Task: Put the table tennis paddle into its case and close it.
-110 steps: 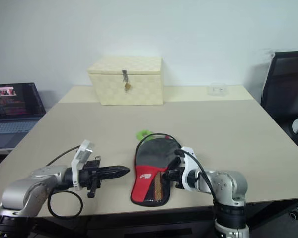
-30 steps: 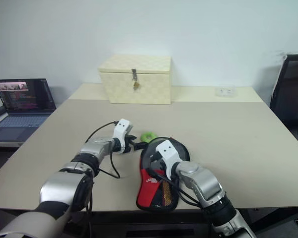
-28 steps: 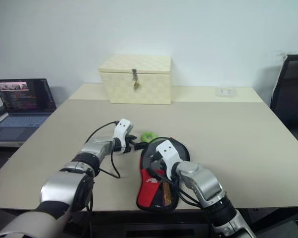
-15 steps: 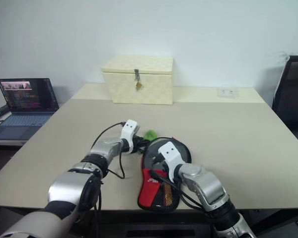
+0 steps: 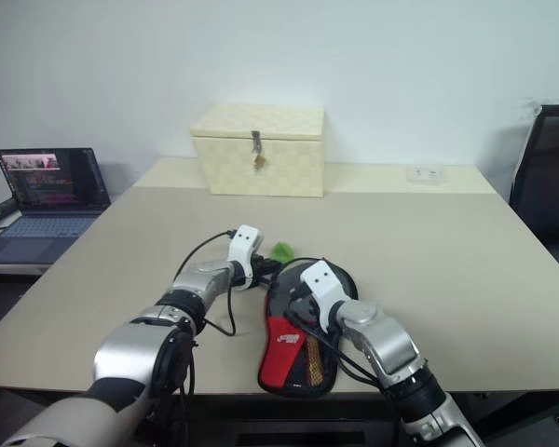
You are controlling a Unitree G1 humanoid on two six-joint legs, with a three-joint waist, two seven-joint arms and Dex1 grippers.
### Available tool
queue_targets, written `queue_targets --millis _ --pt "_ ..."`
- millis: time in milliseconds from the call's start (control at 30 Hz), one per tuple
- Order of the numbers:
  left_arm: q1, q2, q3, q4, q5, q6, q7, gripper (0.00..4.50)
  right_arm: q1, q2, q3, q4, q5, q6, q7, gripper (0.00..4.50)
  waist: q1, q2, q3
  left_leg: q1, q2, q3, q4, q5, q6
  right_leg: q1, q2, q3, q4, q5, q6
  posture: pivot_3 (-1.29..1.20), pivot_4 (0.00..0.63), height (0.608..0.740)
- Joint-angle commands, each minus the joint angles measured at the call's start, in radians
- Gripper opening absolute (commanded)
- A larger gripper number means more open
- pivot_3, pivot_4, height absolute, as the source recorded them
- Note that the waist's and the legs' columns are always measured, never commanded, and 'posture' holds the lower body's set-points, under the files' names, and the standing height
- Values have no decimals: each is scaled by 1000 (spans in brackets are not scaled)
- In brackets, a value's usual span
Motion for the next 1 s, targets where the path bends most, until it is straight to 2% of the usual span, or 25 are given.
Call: queue_targets --millis 33,333,600,1000 --pt "-22 1 1 -7 14 -14 15 15 32 -23 16 64 -48 3 -4 4500 0 0 0 0 0 0 0 0 0 0 0 0 0 0 0 0 150 740" --pt "-100 -16 -42 7 97 -85 126 15 120 -49 44 -14 -57 69 15 4500 2 -1 -5 0 0 0 1 0 0 1 0 0 0 0 0 0 150 740" --pt "-170 -71 -99 21 192 -153 186 15 175 -73 67 -118 -59 148 20 4500 1 -1 -8 1 -1 0 1 0 0 2 0 0 0 0 1 0 150 740" --pt "-234 -160 -328 36 449 -338 256 15 273 -101 104 -234 -63 217 7 4500 3 -1 -10 1 -2 0 1 0 0 3 0 0 -2 0 1 0 150 740"
